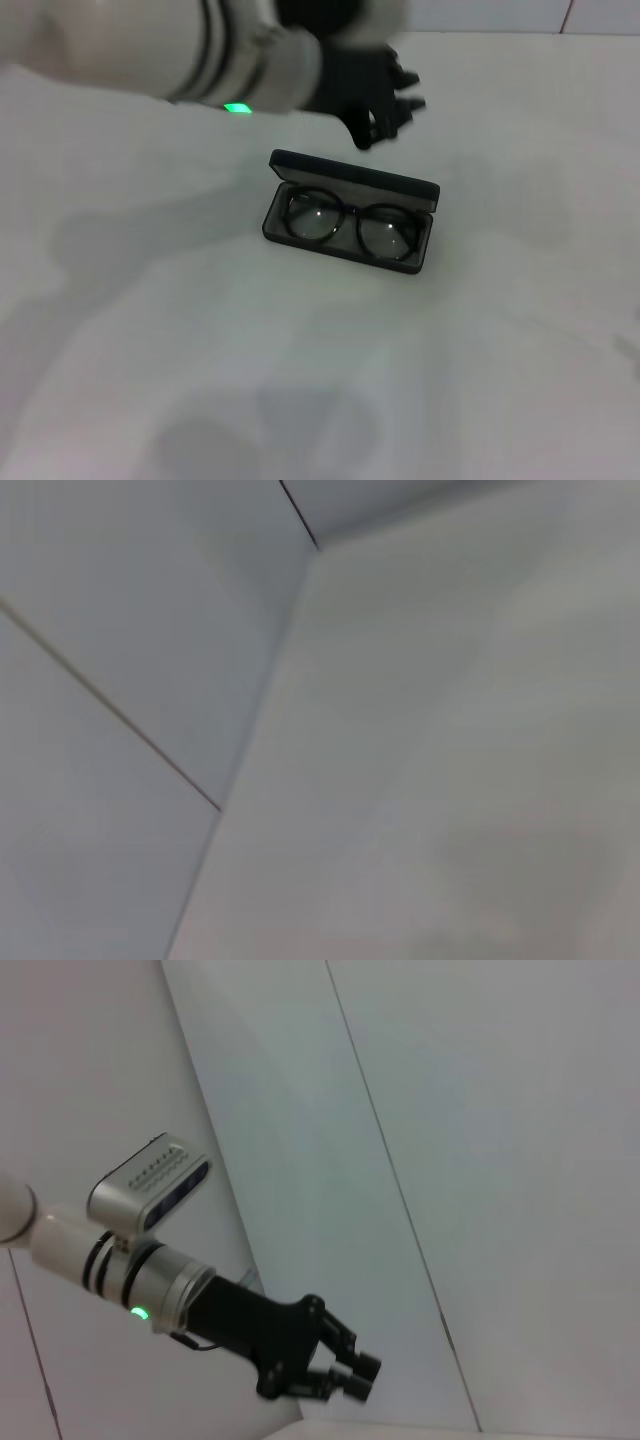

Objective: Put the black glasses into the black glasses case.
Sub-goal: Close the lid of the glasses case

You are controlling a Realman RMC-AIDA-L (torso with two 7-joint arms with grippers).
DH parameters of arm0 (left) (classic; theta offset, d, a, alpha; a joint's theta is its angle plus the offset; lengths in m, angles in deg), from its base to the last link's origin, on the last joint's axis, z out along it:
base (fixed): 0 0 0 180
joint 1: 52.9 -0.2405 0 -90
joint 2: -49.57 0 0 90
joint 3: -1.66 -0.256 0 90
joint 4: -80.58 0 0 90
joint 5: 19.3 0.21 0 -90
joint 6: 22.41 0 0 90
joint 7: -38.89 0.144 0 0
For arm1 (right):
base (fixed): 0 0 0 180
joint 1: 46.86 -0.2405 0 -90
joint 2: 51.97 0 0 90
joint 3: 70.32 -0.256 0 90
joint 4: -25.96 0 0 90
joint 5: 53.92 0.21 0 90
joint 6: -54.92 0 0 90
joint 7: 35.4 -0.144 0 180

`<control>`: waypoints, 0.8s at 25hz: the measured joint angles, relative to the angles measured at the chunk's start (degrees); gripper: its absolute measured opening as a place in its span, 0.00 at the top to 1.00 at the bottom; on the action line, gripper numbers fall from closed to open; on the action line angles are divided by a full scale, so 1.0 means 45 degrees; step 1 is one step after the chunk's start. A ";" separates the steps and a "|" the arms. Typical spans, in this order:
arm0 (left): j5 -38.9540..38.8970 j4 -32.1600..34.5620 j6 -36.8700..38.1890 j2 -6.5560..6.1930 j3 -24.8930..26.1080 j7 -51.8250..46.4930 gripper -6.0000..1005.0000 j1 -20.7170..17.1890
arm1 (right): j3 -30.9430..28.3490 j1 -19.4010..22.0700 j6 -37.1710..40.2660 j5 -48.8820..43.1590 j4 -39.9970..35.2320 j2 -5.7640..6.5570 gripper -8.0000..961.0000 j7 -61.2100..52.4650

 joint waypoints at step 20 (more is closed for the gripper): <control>-0.4532 -0.7162 -0.0558 -0.0012 0.3140 0.4922 0.92 0.1465 | 0.0047 -0.0232 -0.0544 -0.0488 0.0426 0.0005 0.54 0.0087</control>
